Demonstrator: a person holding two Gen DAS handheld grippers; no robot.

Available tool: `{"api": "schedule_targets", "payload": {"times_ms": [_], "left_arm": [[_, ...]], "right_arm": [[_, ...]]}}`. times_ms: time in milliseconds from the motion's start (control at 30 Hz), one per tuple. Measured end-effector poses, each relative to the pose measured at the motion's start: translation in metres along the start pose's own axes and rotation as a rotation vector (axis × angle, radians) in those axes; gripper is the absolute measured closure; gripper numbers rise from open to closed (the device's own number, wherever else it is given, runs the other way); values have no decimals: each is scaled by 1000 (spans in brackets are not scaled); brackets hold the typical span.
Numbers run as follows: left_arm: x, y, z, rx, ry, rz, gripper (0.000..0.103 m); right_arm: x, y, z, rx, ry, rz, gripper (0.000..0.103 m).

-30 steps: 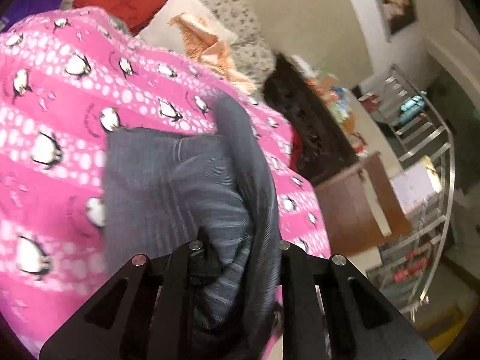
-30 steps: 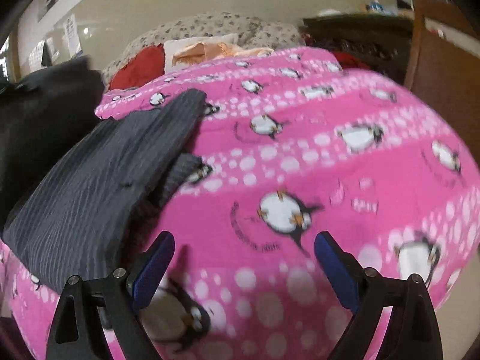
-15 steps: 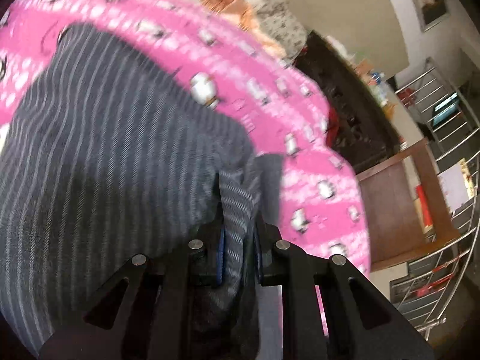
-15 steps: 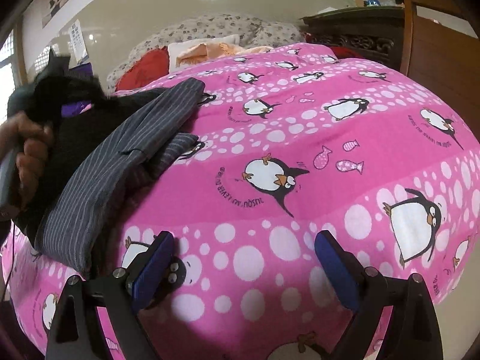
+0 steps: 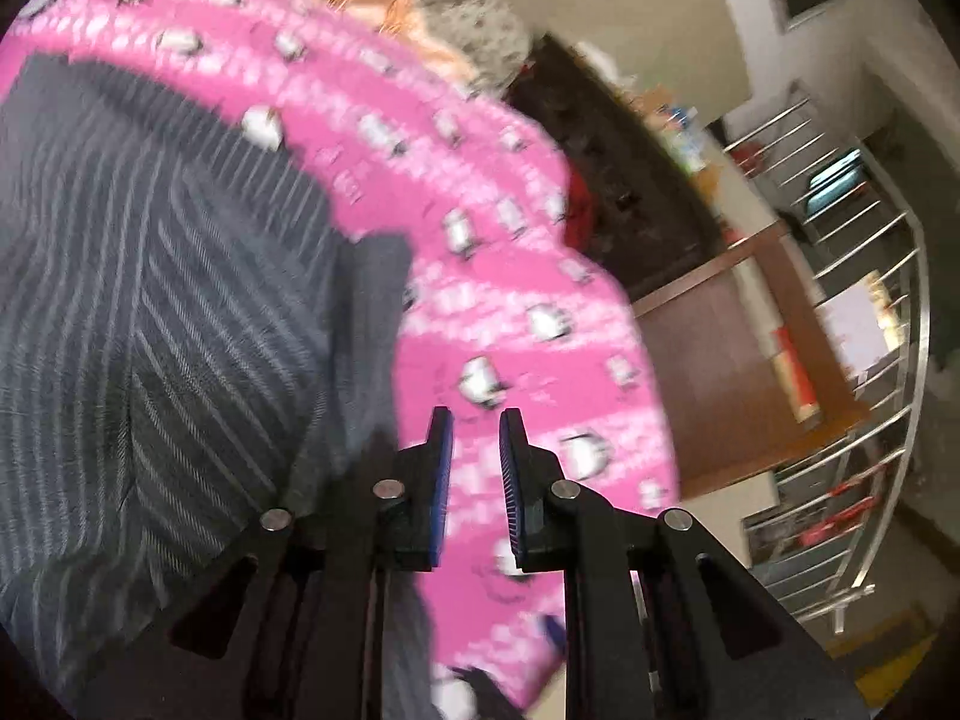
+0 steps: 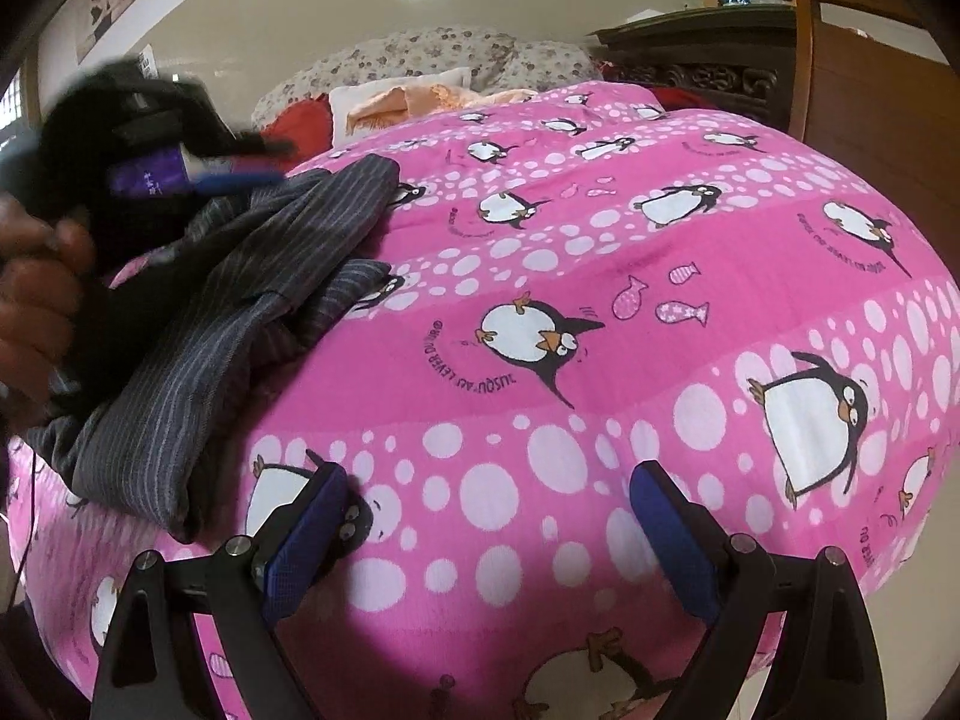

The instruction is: Fold large clothes

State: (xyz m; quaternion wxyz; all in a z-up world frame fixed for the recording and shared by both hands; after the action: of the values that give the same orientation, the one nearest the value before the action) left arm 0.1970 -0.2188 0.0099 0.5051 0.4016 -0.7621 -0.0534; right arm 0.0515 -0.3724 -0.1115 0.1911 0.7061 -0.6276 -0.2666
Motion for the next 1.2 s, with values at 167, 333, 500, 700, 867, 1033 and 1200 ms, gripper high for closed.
{"api": "schedule_targets", "payload": {"times_ms": [167,333,500,700,867,1033,1200], "left_arm": [[5,62,-41,63,37,68,89],[-85,143,-74,177,53,-60,76],[-171,181,-26,179,72,-165,76],[-167,186,50,122,-34,-143,65],[-141,186,70,171,-146,-142,46],[-138,176,77,170,-199,-157,44],[-130,181,76,157,-211,-106,38]], "right_arm": [[-5,16,-12,23,-12,10,10],[-40,69,-41,164,35,-69,10],[-113,94,-52,214,108,-252,10],[-204,66,-43,132,73,-552,10],[-221,27,-49,59,-110,-592,9],[-220,-19,-67,-19,-234,-439,18],[-221,-21,-82,29,-109,-358,88]]}}
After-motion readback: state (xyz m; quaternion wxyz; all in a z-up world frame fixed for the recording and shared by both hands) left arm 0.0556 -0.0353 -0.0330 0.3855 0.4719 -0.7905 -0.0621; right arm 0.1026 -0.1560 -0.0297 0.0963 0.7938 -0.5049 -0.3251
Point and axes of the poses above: each gripper's, at about its wrist camera, not at the fingertips, and y roughly against the way its jaws point, x to its right, z to its underside, the point moved 8 cm from there along -y, roughly the way its jaws point, and after that the axes turned 3 degrees about x, right-handed, at the moved point
